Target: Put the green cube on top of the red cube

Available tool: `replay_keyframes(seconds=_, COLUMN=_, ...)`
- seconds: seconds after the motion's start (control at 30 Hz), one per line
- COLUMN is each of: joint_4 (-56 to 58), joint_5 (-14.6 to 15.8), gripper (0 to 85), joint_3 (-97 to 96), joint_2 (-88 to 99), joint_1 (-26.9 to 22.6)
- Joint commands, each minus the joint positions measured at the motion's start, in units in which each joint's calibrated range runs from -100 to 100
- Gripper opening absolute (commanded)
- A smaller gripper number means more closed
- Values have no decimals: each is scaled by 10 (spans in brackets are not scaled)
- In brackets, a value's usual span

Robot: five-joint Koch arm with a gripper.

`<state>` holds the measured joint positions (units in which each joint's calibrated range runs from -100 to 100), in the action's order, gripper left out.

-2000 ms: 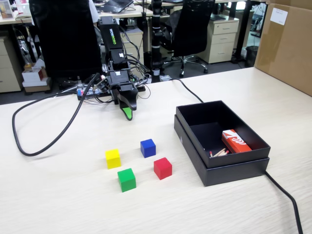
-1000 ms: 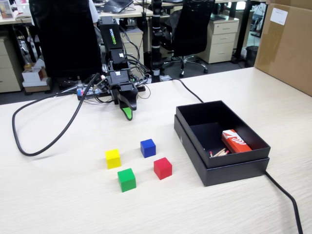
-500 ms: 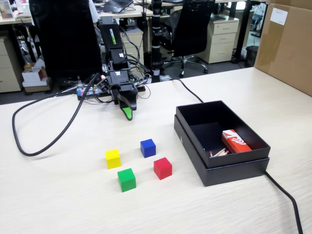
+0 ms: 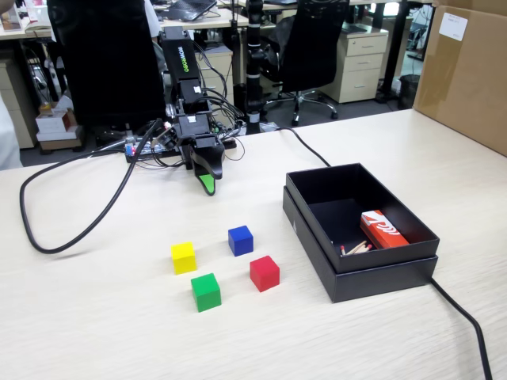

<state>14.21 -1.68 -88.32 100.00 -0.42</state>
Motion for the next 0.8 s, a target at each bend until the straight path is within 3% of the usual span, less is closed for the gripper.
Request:
replay_keyframes(seconds=0.0, joint_4=18, joint_5=0, gripper=496, joint_3=-22, joint_2=-3, joint_1=7)
replay_keyframes(seconds=0.17, joint_4=54, joint_5=0, gripper=475, joint_3=35, joint_2=-18, joint_1=20)
replay_keyframes(seconds=0.5, joint_4=225, joint_5=35, gripper=473, joint_3=275, joint_2=-95, joint_1=20)
replay_keyframes(seconds=0.77, joint_4=336, joint_5=48, gripper=435, joint_3=509, joint_2=-298, joint_1=22)
